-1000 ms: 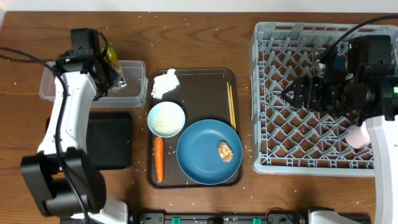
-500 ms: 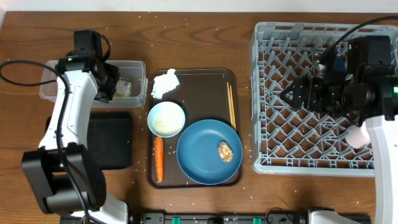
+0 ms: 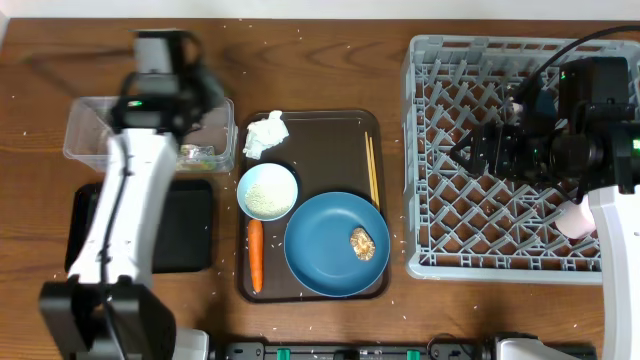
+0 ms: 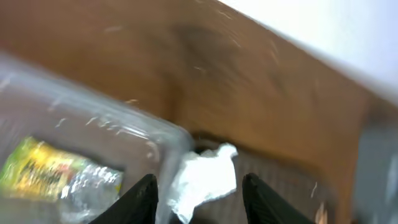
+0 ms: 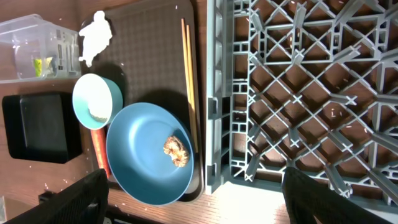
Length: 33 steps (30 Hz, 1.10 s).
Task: Sort waste into correct bins and load items into the dishwasher rack
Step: 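Grasp the white tissue on the tray with the left gripper, then carry the tissue to the clear bin and release it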
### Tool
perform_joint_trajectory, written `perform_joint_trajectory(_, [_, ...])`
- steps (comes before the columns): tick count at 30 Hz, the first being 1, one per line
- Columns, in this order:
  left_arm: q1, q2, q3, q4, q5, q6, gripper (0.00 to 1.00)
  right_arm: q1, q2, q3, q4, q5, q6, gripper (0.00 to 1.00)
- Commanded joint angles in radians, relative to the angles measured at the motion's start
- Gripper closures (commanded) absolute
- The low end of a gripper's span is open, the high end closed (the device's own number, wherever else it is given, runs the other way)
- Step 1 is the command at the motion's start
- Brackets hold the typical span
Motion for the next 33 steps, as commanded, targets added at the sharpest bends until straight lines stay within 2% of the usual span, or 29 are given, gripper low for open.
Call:
perform_joint_trajectory(1, [-0.083,0.088,-0.002,0.023,-0.002,0.395,0.55,0.008,-0.005,-0.003,-0.002,0.006,0.007,0.18])
perform_joint_trajectory(6, [-0.145,0.218,-0.002,0.068,-0.003,0.483,0.50,0.008,-0.005,-0.003,-0.013,0.006,0.007,0.18])
perform_joint_trajectory(16, [-0.158,0.397,-0.002,0.150,-0.043,0.482,0.48,0.008,-0.005,-0.003,-0.019,0.006,0.007,0.17])
perform_joint_trajectory(27, [-0.158,0.473,-0.002,0.163,-0.119,0.482,0.49,0.008,-0.005,-0.003,-0.018,0.006,0.007,0.17])
perform_joint_trajectory(33, [-0.172,0.484,-0.002,0.156,-0.118,0.481,0.73,0.008,-0.005,-0.003,-0.019,0.006,0.007,0.18])
